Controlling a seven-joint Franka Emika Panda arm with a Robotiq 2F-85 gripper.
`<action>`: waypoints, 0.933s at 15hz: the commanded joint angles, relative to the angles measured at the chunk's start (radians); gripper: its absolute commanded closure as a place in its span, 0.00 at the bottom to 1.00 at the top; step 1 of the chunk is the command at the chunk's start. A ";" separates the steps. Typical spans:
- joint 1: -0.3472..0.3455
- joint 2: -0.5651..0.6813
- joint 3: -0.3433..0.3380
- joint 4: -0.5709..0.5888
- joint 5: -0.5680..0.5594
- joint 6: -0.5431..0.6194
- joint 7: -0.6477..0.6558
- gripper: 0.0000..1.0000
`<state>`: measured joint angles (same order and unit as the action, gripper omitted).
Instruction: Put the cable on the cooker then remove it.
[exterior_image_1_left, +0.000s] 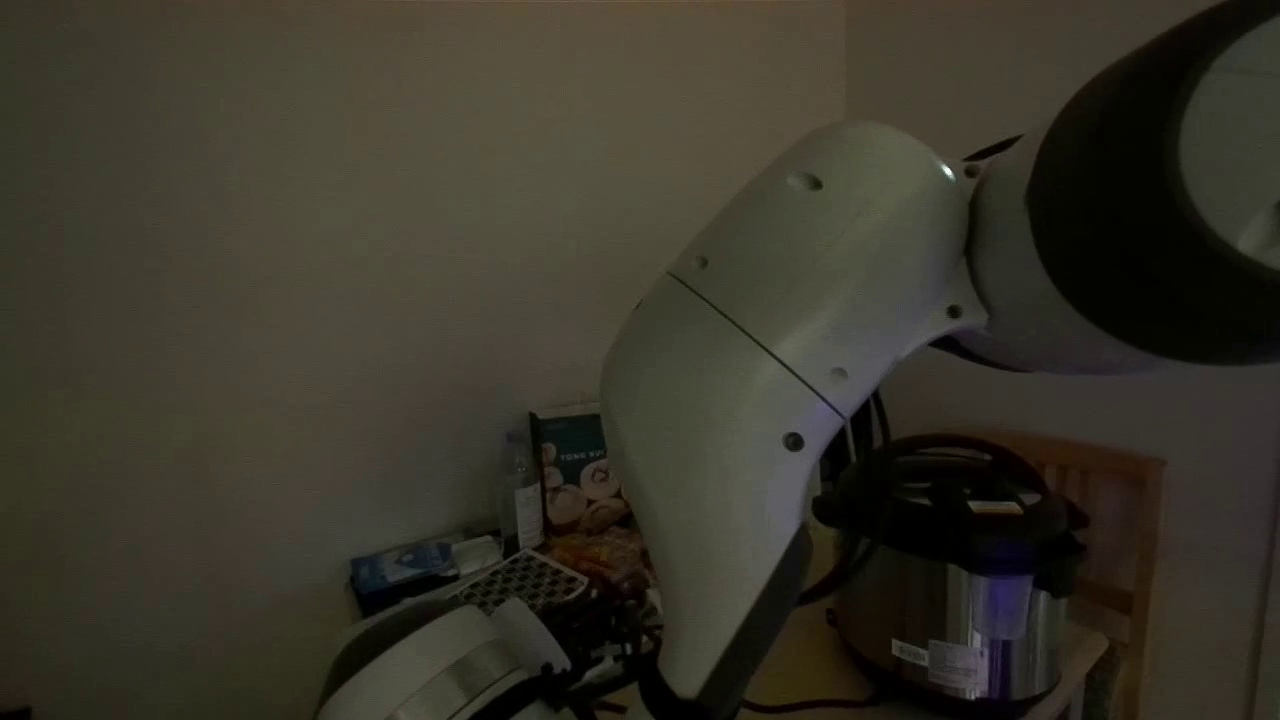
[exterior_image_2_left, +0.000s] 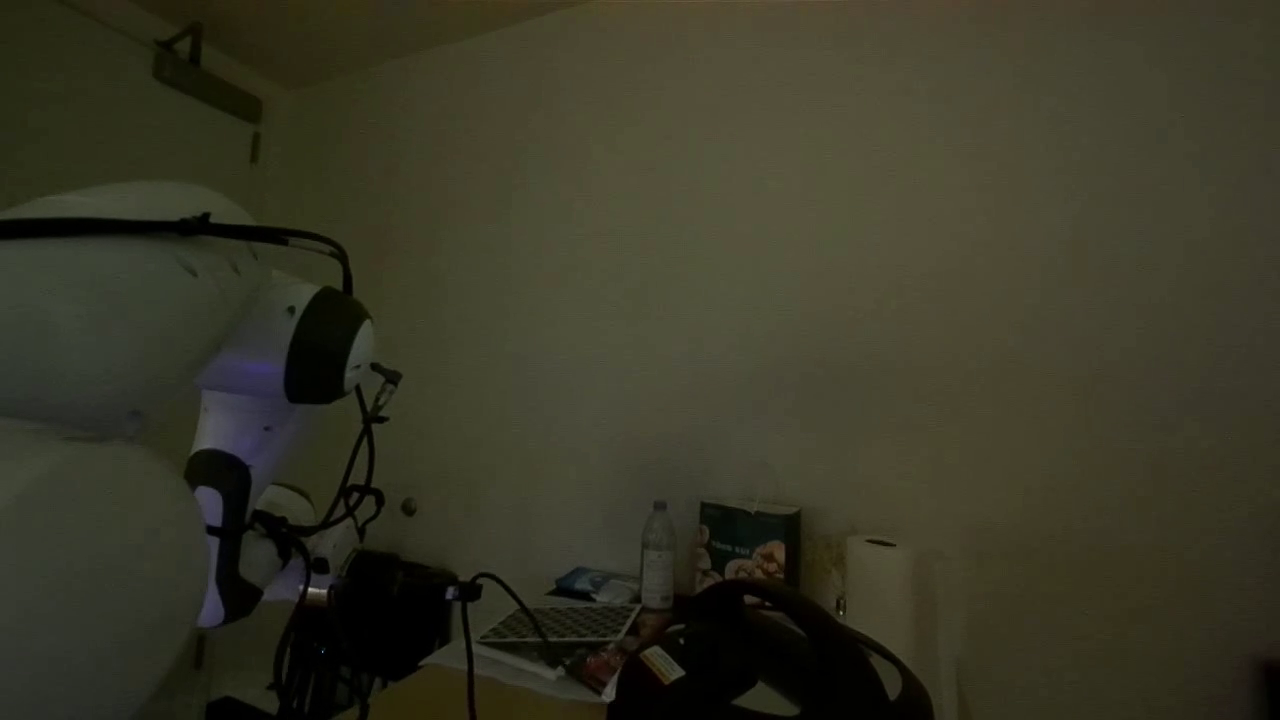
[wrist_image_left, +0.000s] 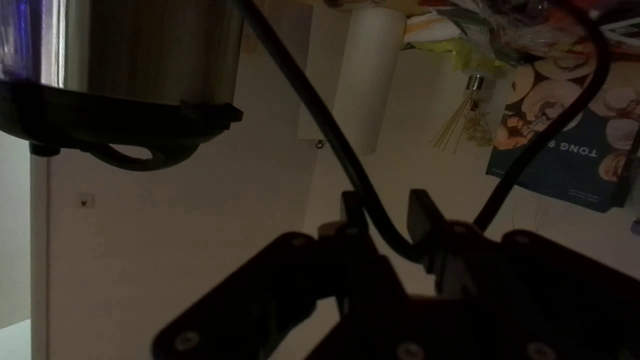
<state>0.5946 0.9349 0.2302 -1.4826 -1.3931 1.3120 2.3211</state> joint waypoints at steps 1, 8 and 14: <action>0.011 0.006 -0.007 0.029 -0.018 0.004 -0.039 0.40; 0.011 -0.011 -0.013 0.048 -0.011 0.013 0.000 0.01; 0.017 0.012 -0.015 0.074 0.003 0.001 0.000 0.00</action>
<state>0.6065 0.9435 0.2211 -1.4145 -1.3932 1.3119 2.3232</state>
